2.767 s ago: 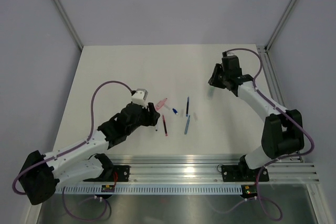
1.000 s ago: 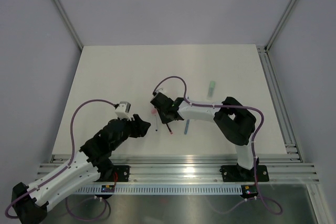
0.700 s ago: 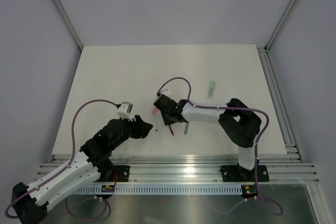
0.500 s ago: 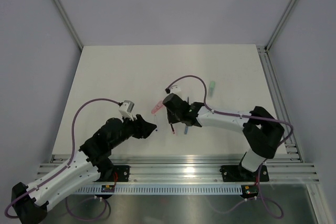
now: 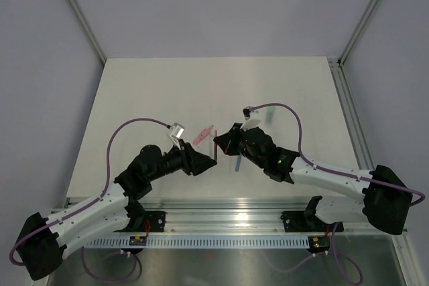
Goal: Insert the pens into the pen caps
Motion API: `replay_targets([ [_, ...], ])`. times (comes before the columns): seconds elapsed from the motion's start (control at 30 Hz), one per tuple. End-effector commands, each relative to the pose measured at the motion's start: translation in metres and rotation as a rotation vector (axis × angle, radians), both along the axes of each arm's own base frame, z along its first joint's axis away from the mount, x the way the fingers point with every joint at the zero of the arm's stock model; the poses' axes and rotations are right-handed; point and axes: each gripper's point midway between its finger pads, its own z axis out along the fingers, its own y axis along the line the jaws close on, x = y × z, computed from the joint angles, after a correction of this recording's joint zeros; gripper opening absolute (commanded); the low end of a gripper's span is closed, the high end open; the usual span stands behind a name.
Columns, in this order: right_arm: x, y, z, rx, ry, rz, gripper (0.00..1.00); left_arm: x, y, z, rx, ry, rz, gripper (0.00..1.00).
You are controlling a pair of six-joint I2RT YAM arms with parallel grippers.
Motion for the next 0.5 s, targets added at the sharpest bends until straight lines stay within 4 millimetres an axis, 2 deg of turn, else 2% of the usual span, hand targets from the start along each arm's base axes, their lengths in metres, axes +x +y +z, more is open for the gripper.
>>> replay_targets([
  [0.0, -0.002, 0.005, 0.036, 0.16, -0.044, -0.01, 0.0, -0.006, -0.015, 0.029, -0.099, -0.056, -0.077, 0.54],
  [0.23, -0.012, 0.0, 0.043, 0.211, -0.05, 0.005, 0.0, 0.004, -0.019, 0.016, -0.065, -0.035, -0.032, 0.54],
  [0.47, -0.022, 0.004, 0.039, 0.214, -0.032, 0.048, 0.0, 0.014, -0.023, 0.019, -0.07, -0.052, -0.009, 0.5],
])
